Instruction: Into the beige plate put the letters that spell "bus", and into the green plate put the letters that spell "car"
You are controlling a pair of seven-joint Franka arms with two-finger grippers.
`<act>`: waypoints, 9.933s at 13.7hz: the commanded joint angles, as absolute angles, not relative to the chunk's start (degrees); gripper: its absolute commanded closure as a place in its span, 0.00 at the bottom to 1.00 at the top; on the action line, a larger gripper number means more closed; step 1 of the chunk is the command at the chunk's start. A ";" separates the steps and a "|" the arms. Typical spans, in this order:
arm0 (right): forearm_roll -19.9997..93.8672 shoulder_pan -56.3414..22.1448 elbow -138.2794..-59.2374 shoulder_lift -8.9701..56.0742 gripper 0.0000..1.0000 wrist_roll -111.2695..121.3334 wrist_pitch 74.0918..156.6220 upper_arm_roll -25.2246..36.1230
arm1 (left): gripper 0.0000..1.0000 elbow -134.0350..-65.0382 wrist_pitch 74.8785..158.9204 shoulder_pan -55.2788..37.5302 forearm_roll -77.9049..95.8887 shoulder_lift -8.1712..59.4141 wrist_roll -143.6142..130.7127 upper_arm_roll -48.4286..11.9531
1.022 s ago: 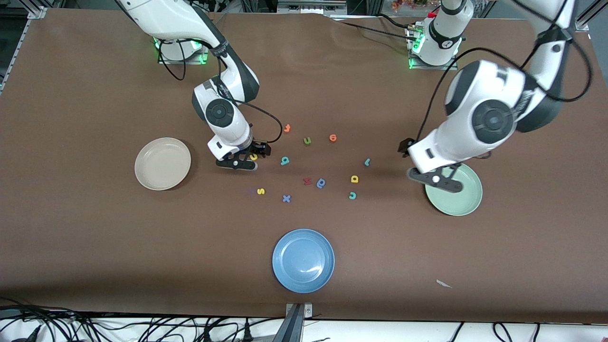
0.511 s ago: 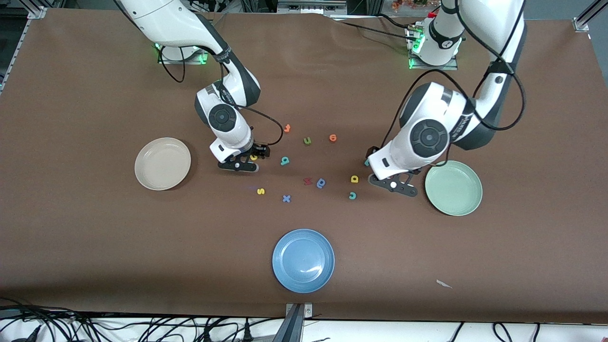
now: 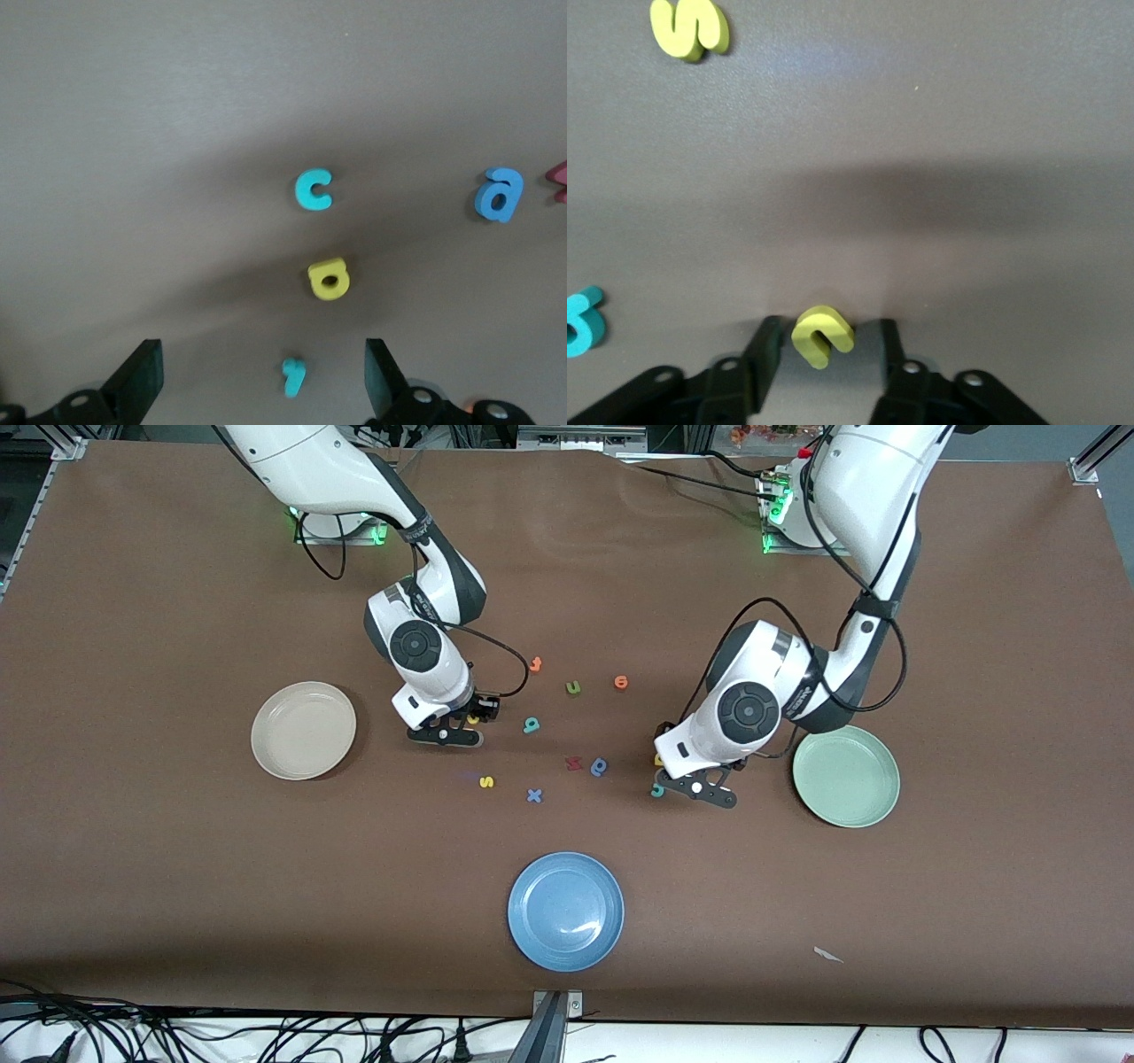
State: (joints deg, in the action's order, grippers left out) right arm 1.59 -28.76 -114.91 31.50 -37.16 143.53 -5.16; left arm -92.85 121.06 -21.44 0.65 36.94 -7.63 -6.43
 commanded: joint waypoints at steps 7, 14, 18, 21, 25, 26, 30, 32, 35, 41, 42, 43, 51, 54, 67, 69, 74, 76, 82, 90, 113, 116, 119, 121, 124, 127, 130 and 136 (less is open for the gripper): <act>1.05 -29.53 -112.77 32.87 0.79 -36.48 143.79 -4.92 | 0.05 -97.47 134.03 -25.58 0.10 39.99 -15.73 -5.63; 0.97 -29.09 -109.95 26.03 0.79 -23.06 126.50 3.93 | 0.40 -97.47 134.21 -25.84 -2.72 40.78 -18.72 -5.80; 1.05 -29.09 -114.60 21.02 0.79 -11.19 125.51 11.85 | 0.42 -97.47 134.30 -25.84 -2.72 41.22 -18.72 -5.80; 1.14 -29.00 -121.09 15.66 0.79 -2.76 127.26 17.73 | 0.74 -97.30 134.30 -25.75 -2.72 41.57 -18.72 -5.80; 1.49 -29.09 -130.15 13.27 0.78 4.04 137.36 23.37 | 1.00 -96.68 133.59 -25.58 -2.72 41.13 -18.72 -5.71; 1.67 -29.00 -130.77 13.27 0.76 4.04 138.07 23.55 | 1.00 -96.59 133.16 -25.49 -2.72 40.35 -18.81 -5.71; 4.30 -29.00 -129.65 13.18 0.00 3.52 135.54 24.70 | 1.00 -93.79 121.76 -21.63 -2.81 36.57 -15.75 -5.27; 6.23 -29.27 -127.28 13.62 0.00 3.34 133.95 24.17 | 1.00 -93.78 118.58 -18.74 -3.16 35.25 -13.28 -5.18; 10.63 -30.41 -120.44 16.86 0.00 -5.75 130.62 20.24 | 1.00 -94.04 117.16 -10.75 -3.16 35.07 -3.83 -5.27; 10.63 -31.81 -108.47 25.39 0.00 -32.04 129.11 9.85 | 0.88 -94.48 117.77 -1.32 -3.25 37.17 10.37 -5.19; 10.63 -32.69 -106.72 26.88 0.00 -36.08 129.11 9.15 | 0.43 -94.48 117.77 -1.41 -3.25 37.18 9.94 -5.19; 10.63 -33.91 -104.96 28.55 0.00 -40.13 129.11 8.97 | 0.00 -94.48 117.69 -1.41 -3.25 37.18 10.28 -5.19; 10.72 -43.85 -92.66 37.95 0.01 -58.08 129.11 8.61 | 0.00 -94.75 114.87 -5.27 -2.81 34.72 -1.39 -12.37; 12.12 -44.47 -89.66 41.21 0.01 -59.32 129.20 7.39 | 0.02 -97.46 116.79 -7.63 -3.25 33.32 -6.50 -15.82; 13.36 -46.76 -91.22 42.80 0.11 -59.50 131.04 6.94 | 0.55 -112.67 133.84 -9.84 -9.93 31.29 -5.98 -19.86; 13.36 -46.76 -92.19 42.37 0.11 -59.06 132.18 6.94 | 0.56 -112.85 134.21 -9.76 -9.93 31.38 -5.98 -19.86; 13.36 -46.76 -95.62 42.10 0.12 -58.36 137.90 6.86 | 0.57 -113.29 137.29 -10.28 -10.63 33.49 -6.06 -19.78; 13.36 -46.85 -95.71 41.66 0.19 -58.18 137.73 6.86 | 0.59 -113.29 137.29 -10.02 -12.03 33.75 -6.15 -19.78; 13.54 -46.76 -96.15 40.78 0.37 -57.22 137.81 6.42 | 1.00 -112.94 136.32 -10.11 -12.04 33.23 -7.64 -19.78; 13.54 -46.76 -96.85 40.96 0.46 -56.34 138.08 6.42 | 1.00 -105.22 122.55 -6.42 -12.13 29.79 -6.08 -19.78; 13.62 -42.54 -100.87 29.20 0.74 -29.04 117.24 17.73 | 0.00 -88.52 121.99 0.02 -17.58 39.89 7.48 -28.04; 13.27 -42.54 -110.79 23.93 0.74 -17.09 122.31 23.36 | 0.20 -81.32 121.99 -5.34 -17.67 44.64 2.39 -27.86; 12.92 -42.54 -121.53 19.44 0.74 -6.89 130.15 28.11 | 0.55 -78.14 121.99 -6.59 -17.75 47.89 -2.28 -27.77; 12.92 -42.63 -126.10 16.45 0.74 0.49 132.00 32.23 | 0.55 -78.05 121.99 -6.50 -17.67 48.95 -4.20 -26.90; 13.01 -42.54 -129.28 16.00 0.72 7.73 135.25 37.52 | 0.52 -78.05 121.99 -7.38 -18.37 50.09 -8.43 -26.81; 13.54 -42.45 -130.70 16.70 0.22 5.20 138.08 37.62 | 0.51 -78.40 122.25 -7.38 -18.55 51.23 -8.26 -26.37; 13.62 -42.54 -129.91 16.08 0.00 1.86 137.37 37.62 | 0.50 -78.49 123.92 -8.09 -18.46 52.29 -8.44 -26.28; 14.32 -43.51 -115.44 22.48 0.00 -11.92 130.90 31.83 | 0.50 -79.01 126.04 -8.09 -18.81 53.61 -8.44 -26.19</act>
State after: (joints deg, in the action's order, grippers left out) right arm 12.84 -43.18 -122.94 18.24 -6.12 135.53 33.72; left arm -80.32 125.95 -7.35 -16.83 52.80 -7.52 -26.63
